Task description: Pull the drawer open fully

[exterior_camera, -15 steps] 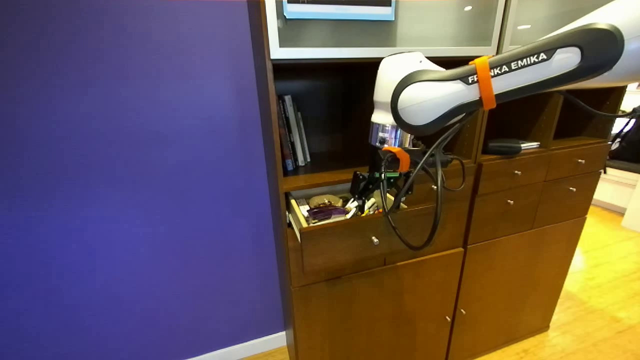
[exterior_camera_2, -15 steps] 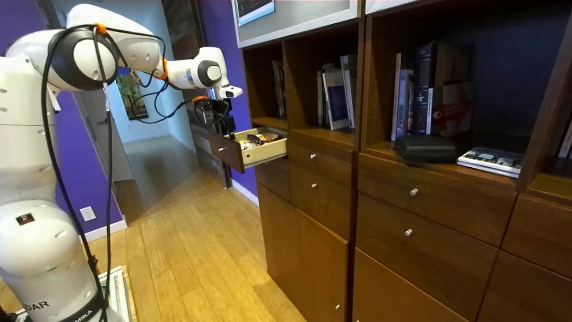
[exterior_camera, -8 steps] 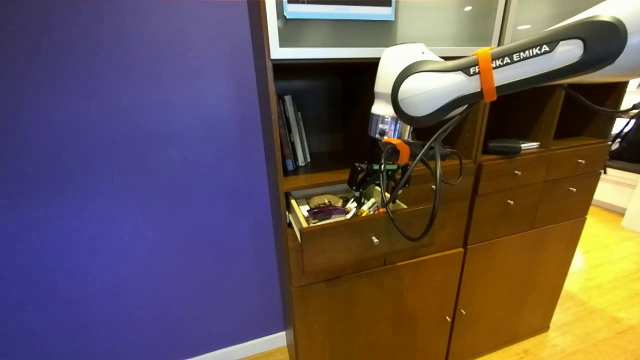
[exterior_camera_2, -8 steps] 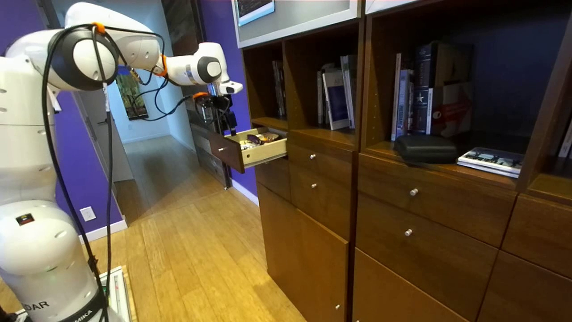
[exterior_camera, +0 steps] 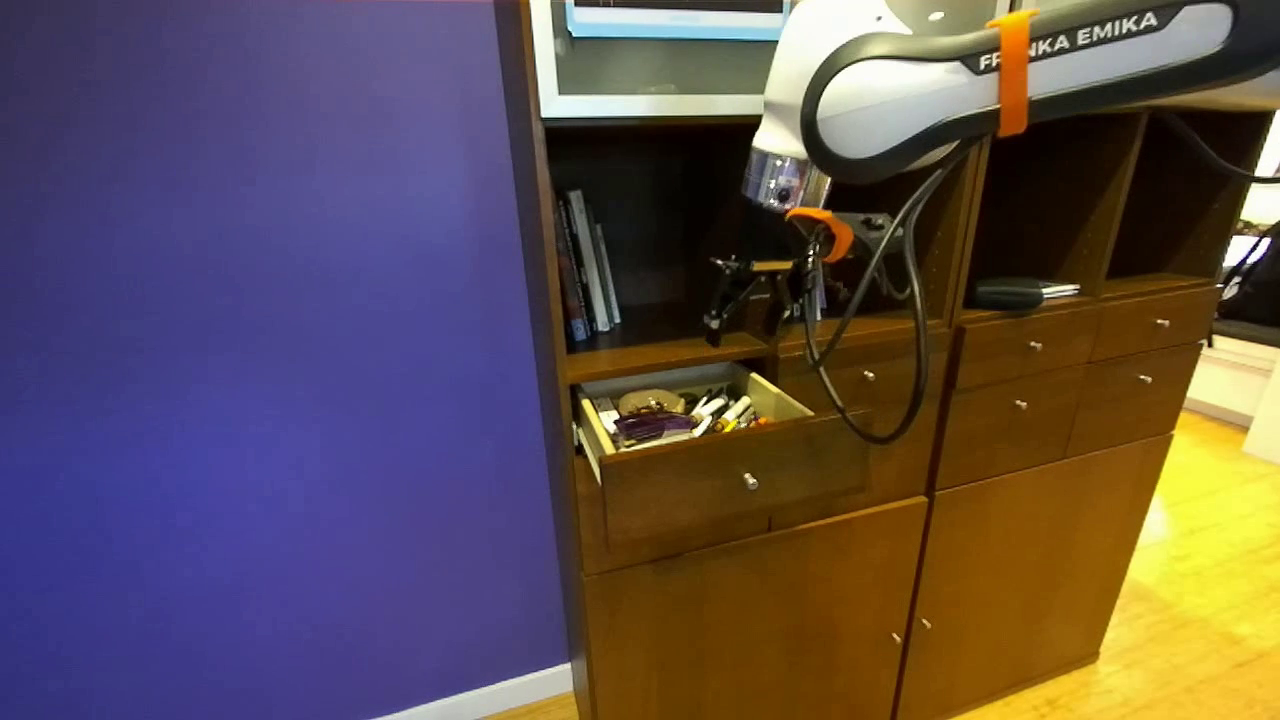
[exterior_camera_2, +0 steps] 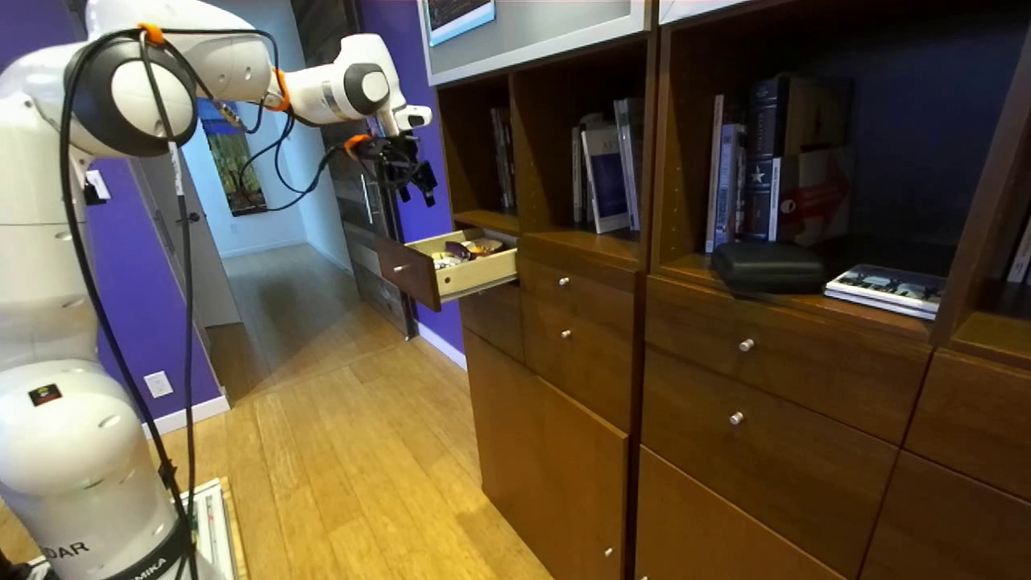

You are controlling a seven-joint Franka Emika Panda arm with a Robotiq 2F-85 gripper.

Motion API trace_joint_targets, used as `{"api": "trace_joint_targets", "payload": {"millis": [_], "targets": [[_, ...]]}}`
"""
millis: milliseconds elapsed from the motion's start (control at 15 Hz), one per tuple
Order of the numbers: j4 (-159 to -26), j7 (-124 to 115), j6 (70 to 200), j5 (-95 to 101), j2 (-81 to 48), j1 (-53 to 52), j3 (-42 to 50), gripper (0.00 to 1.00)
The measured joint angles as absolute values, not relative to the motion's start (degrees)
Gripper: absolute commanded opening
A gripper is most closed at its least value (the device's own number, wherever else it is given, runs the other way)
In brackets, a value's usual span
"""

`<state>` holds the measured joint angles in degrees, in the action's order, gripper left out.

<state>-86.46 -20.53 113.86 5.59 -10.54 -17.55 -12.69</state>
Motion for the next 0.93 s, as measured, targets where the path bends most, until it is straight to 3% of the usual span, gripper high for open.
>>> {"api": "trace_joint_targets", "payload": {"millis": [467,933], "targets": [[-87.4,-7.0,99.4,1.7,1.1,-16.3,-12.8,1.0],[-96.4,5.8,91.2,-2.0,17.4,-12.3,-8.3,1.0]]}}
